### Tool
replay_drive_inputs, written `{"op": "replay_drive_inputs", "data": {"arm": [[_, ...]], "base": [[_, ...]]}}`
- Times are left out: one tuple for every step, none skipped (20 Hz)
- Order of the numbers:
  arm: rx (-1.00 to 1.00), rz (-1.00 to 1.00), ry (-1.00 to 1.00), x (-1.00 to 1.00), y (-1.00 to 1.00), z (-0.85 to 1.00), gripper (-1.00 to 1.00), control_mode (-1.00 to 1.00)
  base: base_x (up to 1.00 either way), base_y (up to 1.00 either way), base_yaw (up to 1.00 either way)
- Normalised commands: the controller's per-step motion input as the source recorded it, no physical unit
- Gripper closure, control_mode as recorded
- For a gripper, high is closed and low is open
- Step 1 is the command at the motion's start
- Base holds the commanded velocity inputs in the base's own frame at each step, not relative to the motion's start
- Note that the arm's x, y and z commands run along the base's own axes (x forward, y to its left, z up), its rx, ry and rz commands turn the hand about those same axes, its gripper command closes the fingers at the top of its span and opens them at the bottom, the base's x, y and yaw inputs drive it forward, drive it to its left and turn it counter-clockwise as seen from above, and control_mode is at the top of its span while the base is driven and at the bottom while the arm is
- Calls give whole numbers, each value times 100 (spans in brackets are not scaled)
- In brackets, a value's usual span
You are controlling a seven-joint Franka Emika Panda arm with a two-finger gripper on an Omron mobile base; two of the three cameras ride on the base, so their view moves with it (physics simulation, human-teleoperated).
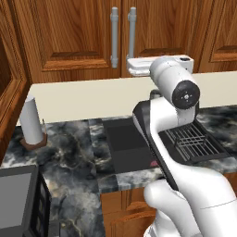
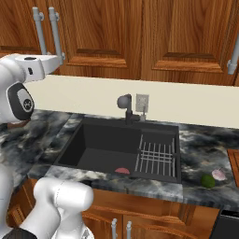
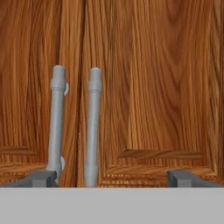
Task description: Open the cabinet. Place the bowl and condiment on the counter. Then place the lime and garlic on the cutting board.
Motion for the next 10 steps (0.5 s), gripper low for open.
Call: {"op": "replay_drive_inputs", "data": {"arm": [[-1,0,0,27,31,4,-100,-100],[-1,-1,0,28,29,5,-100,-100],[-2,-1,0,33,28,4,-100,-100],[-3,-3,0,39,19,1,-100,-100],[-1,-4,0,37,11,0,-100,-100],[0,-5,0,37,10,0,-100,-100],[0,-4,0,29,0,0,-100,-100],[0,-3,0,20,0,0,-100,-100],[1,-2,0,22,0,0,-100,-100],[0,-4,0,22,0,0,-100,-100]], "base": [[0,0,0],[0,0,0],[0,0,0],[0,0,0],[0,0,0],[0,0,0],[0,0,0],[0,0,0],[0,0,0],[0,0,0]]}}
